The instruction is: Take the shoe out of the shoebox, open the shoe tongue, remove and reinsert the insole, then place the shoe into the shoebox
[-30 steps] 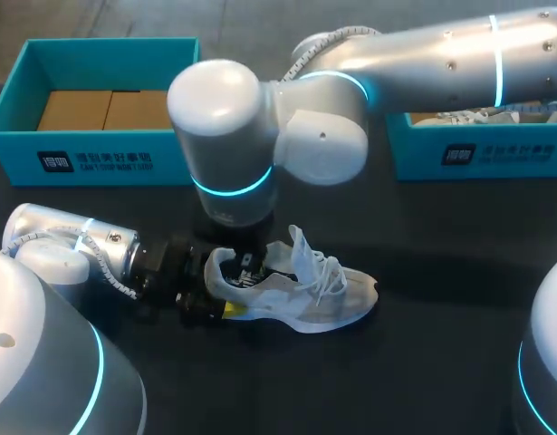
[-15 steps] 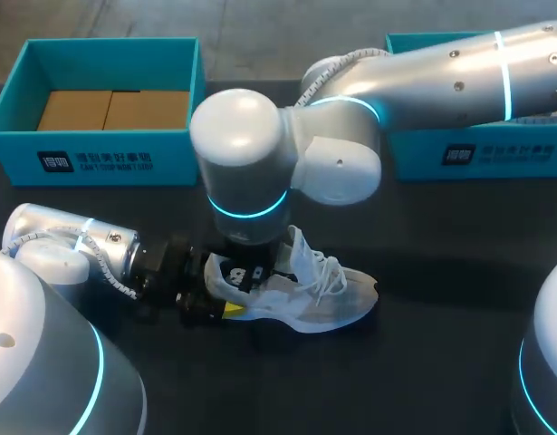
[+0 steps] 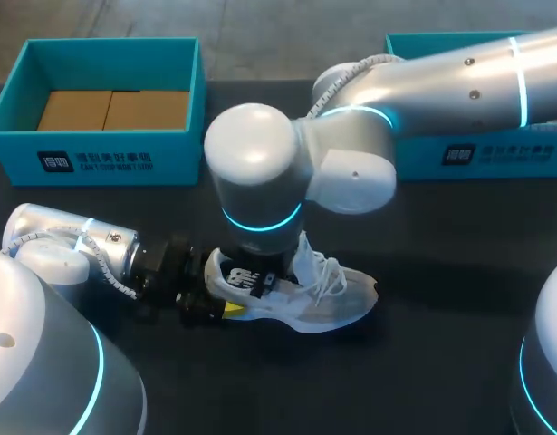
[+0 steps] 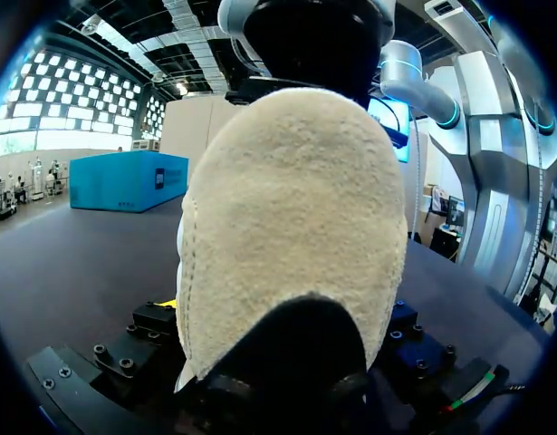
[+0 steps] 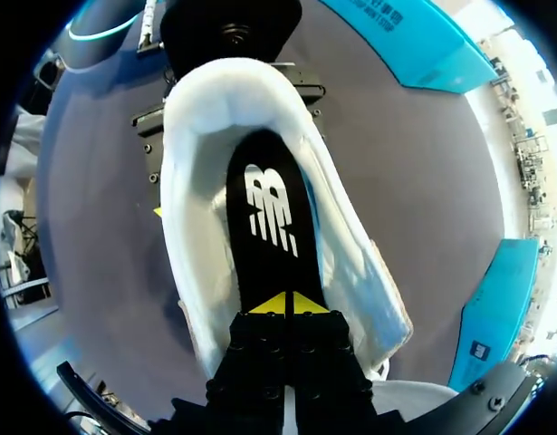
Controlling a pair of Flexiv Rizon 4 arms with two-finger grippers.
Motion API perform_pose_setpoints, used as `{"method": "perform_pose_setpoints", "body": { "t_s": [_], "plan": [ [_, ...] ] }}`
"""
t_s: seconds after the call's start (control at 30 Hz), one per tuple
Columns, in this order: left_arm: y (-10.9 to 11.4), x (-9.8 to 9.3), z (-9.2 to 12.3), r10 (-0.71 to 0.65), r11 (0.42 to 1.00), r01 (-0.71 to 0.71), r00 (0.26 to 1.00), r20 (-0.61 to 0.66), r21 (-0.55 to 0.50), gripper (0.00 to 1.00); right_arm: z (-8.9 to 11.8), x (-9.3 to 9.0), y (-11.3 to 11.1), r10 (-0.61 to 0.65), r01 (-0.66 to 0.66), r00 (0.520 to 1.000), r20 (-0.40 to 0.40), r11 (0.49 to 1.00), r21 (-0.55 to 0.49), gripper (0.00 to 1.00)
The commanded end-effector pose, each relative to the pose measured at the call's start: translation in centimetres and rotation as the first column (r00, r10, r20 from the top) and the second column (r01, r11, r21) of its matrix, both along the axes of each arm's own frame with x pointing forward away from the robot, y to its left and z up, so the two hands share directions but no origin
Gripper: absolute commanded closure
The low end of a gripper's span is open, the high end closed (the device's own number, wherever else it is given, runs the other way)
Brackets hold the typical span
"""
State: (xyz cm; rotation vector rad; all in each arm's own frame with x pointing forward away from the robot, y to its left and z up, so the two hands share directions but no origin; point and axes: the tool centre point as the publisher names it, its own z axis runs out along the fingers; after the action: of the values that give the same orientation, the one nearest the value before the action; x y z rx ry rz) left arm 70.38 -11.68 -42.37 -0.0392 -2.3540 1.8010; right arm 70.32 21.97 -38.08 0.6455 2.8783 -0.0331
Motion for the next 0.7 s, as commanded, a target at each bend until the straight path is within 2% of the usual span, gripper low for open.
{"method": "perform_pose_setpoints", "body": {
  "t_s": [0.03,0.23,0.3,0.43,0.7],
  "plan": [
    [0.0,0.2,-0.2,-0.002,1.0,0.002,1.0,0.0,0.003,1.0,0.1,-0.4,-1.5,-0.009,0.009,1.0,0.01,1.0,0.028,1.0],
    [0.0,0.2,-0.2,-0.002,1.0,0.002,1.0,0.0,0.003,1.0,0.0,-0.1,-1.7,0.001,-0.002,1.0,0.009,0.999,0.054,1.0],
    [0.0,0.2,-0.2,-0.002,1.0,0.002,1.0,0.0,0.003,1.0,-0.1,0.2,-1.7,0.012,-0.013,1.0,0.008,0.998,0.063,0.86],
    [0.0,0.2,-0.2,-0.002,1.0,0.002,1.0,0.0,0.003,1.0,-0.3,0.7,-1.5,0.02,-0.02,1.0,0.006,0.997,0.072,0.71],
    [0.0,0.2,-0.2,-0.002,1.0,0.002,1.0,0.0,0.003,1.0,-0.7,1.4,-1.5,0.025,-0.024,1.0,-0.008,0.997,0.076,0.72]
  ]
}}
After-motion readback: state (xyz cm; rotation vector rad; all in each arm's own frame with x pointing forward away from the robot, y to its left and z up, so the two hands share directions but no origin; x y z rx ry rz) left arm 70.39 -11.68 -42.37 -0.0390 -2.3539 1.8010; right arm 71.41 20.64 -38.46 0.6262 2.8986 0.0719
